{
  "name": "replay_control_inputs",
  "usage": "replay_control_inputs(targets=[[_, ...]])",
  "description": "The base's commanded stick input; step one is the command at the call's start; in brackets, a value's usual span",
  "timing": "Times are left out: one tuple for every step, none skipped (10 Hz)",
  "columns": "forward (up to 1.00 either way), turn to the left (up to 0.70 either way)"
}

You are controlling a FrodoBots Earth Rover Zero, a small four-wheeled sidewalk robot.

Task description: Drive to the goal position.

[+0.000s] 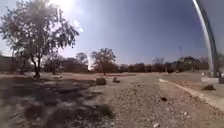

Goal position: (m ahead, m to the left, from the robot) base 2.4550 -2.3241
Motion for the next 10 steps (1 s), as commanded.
replay_control_inputs(targets=[[0.5,0.0],[0.5,0.0],[0.5,0.0],[0.5,0.0],[0.5,0.0],[0.5,0.0],[0.5,-0.04],[0.5,-0.11],[0.5,-0.18],[0.5,-0.25]])
